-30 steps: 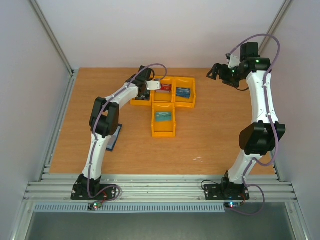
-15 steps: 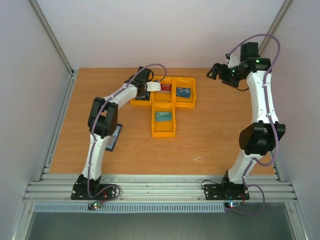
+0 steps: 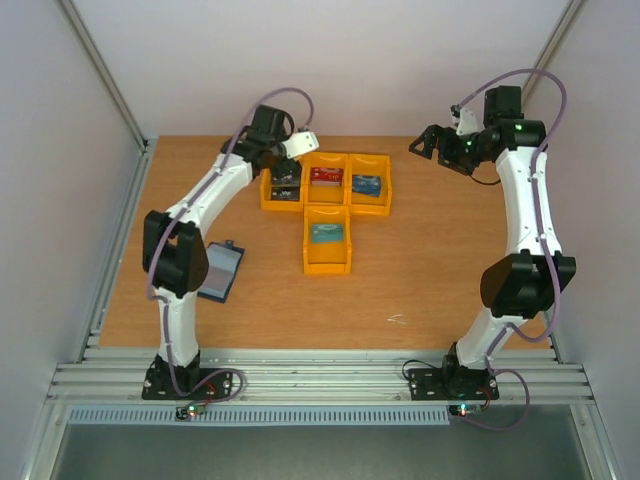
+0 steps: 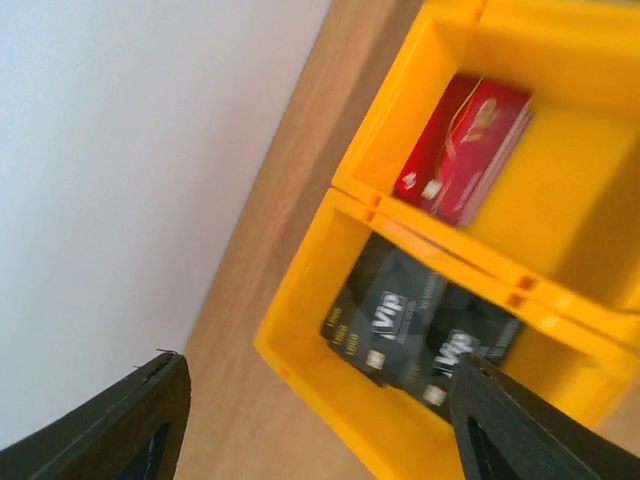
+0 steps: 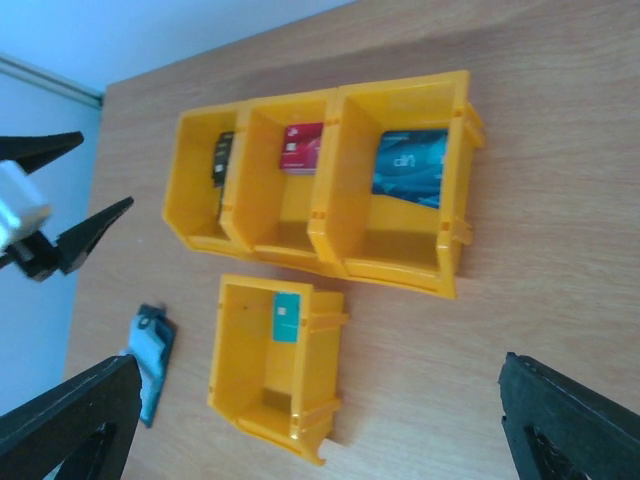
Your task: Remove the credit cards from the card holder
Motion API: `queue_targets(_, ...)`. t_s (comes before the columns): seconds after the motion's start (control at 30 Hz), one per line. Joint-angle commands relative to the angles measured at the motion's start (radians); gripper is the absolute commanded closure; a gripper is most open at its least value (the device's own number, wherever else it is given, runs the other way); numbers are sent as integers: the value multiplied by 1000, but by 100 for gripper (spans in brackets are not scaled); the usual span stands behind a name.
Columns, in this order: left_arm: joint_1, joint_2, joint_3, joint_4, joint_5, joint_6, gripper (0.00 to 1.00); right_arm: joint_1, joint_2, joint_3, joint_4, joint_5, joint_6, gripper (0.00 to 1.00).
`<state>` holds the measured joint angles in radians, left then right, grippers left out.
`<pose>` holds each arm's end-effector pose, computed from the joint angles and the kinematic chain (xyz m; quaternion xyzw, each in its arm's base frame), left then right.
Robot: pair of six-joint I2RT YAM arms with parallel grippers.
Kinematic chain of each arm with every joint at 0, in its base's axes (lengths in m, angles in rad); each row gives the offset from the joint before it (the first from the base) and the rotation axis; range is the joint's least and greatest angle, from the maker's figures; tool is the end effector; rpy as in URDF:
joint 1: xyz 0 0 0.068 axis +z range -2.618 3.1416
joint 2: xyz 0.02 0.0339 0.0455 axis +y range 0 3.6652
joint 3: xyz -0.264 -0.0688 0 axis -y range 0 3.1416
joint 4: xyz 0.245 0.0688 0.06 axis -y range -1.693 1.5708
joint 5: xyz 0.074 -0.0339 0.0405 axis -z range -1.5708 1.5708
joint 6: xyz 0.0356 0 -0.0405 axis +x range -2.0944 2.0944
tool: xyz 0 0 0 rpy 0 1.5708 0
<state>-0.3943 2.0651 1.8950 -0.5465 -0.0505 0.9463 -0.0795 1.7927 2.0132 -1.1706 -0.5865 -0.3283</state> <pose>0.4434 -0.1825 0.2916 0.5570 0.7195 0.1350 0.3922 0.3647 -0.0093 0.3988 -0.2007 0.8936 0.2104 0.3420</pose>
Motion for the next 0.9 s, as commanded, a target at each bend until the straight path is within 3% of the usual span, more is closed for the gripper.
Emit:
queue_targets(0.0, 59, -132, 54, -316, 182, -463, 27, 13, -69, -68, 91, -117, 53, 3)
queue_targets(0.13, 160, -278, -105, -462, 272, -810, 27, 76, -99, -113, 121, -113, 68, 4)
queue_targets(0.3, 367, -432, -367, -513, 384, -985, 19, 263, -120, -145, 104, -23, 34, 4)
queue_targets(0.4, 516, -428, -466, -561, 397, -976, 15, 380, -112, -152, 92, 14, 20, 4)
queue_targets(0.57, 618, -370, -571, -586, 417, -844, 2, 555, -72, -147, 119, 24, 50, 5)
queue_targets(0.87, 668, -298, -681, -413, 466, -754, 13, 783, 99, -64, 215, 18, 140, 7)
